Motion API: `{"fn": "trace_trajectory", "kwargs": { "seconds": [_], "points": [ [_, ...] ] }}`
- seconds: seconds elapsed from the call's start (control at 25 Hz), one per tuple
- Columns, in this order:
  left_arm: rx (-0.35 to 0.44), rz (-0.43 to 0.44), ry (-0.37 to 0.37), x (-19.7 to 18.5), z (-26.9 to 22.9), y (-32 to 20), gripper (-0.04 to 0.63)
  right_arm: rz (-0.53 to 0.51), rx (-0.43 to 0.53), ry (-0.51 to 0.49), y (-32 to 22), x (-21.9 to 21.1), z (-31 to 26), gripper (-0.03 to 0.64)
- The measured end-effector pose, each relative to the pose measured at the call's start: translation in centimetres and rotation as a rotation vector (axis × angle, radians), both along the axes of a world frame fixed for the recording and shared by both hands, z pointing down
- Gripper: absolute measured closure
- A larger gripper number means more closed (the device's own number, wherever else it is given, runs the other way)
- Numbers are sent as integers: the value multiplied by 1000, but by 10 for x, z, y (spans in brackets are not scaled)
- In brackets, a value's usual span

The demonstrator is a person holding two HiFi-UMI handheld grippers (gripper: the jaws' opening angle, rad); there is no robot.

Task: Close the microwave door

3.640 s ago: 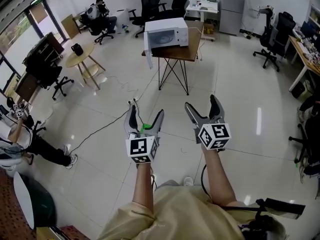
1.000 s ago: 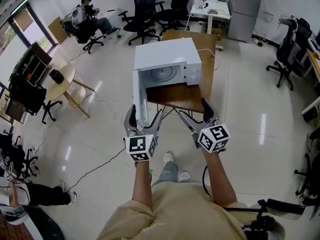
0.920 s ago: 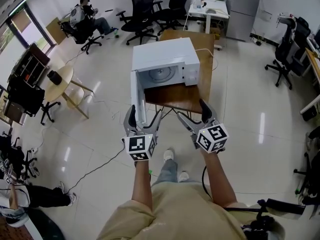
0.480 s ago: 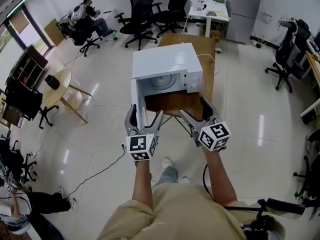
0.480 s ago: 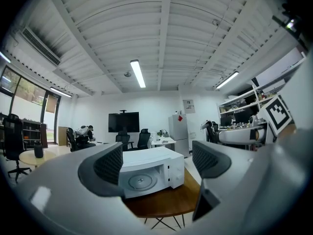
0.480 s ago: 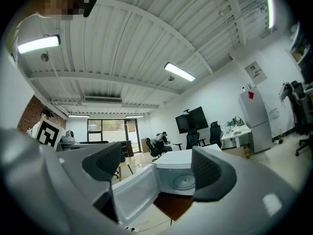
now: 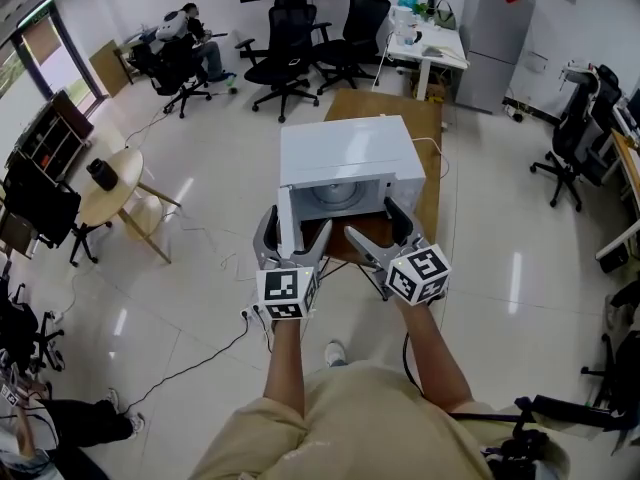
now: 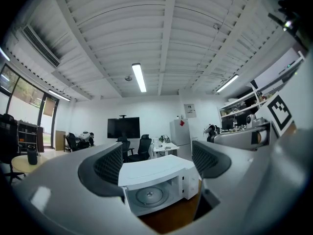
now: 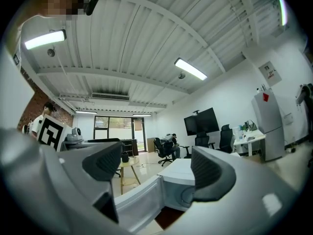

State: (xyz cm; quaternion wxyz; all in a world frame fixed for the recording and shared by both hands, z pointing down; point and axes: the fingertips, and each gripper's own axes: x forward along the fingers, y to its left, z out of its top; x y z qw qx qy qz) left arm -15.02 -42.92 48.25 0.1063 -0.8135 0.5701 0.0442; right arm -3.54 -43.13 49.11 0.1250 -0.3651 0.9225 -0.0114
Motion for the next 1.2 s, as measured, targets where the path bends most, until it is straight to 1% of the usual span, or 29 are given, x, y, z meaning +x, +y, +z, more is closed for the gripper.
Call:
{"fn": "trace_trajectory", "kwargs": {
  "seconds": [0.12, 0.2, 0.28, 0.32, 0.44, 0.48, 0.52, 0.6, 0.68, 0.76, 0.8, 0.88, 0.92, 1.0, 1.08, 1.12, 1.2],
  "points": [
    [2, 25, 0, -20, 9, -12, 146, 30, 11, -8, -13, -14, 2, 184],
    [9, 36, 2, -47, 24, -8, 146, 51, 27, -4, -8, -33, 11, 186],
    [-10, 42, 23, -68, 43, -10, 146, 57, 26, 6, -5, -50, 24, 186],
    [-28, 47, 33, -72, 51, -15, 146, 56, 14, 12, -9, -52, 30, 187],
    [-78, 72, 33, -68, 61, -35, 145, 43, -28, 26, -32, -45, 39, 189],
    [-97, 76, 27, -72, 60, -40, 146, 32, -37, 28, -42, -43, 36, 189],
    [-119, 72, 17, -82, 58, -45, 146, 18, -44, 27, -54, -42, 29, 190],
    [-175, 53, -17, -114, 59, -57, 144, -4, -57, 14, -82, -34, 14, 192],
    [-241, 39, -46, -147, 58, -77, 144, -4, -69, -5, -118, -12, -2, 195],
    [-294, 48, -42, -170, 44, -93, 144, -7, -87, -26, -156, 18, -15, 203],
    [-313, 70, -32, -176, 36, -96, 144, -16, -106, -38, -174, 33, -17, 210],
    [-351, 160, -15, -170, 26, -96, 139, -37, -152, -73, -208, 67, -10, 215],
    [-375, 221, -19, -161, 27, -97, 132, -42, -165, -90, -226, 86, -3, 216],
    [-443, 333, -52, -147, 38, -105, 98, -44, -173, -112, -260, 114, 17, 216],
    [-530, 391, -64, -153, 49, -116, 77, -55, -183, -124, -290, 115, 42, 216],
    [-570, 399, -45, -164, 52, -121, 77, -65, -190, -127, -300, 107, 52, 216],
    [-661, 396, 31, -188, 56, -126, 77, -84, -197, -125, -311, 83, 63, 216]
  ]
}}
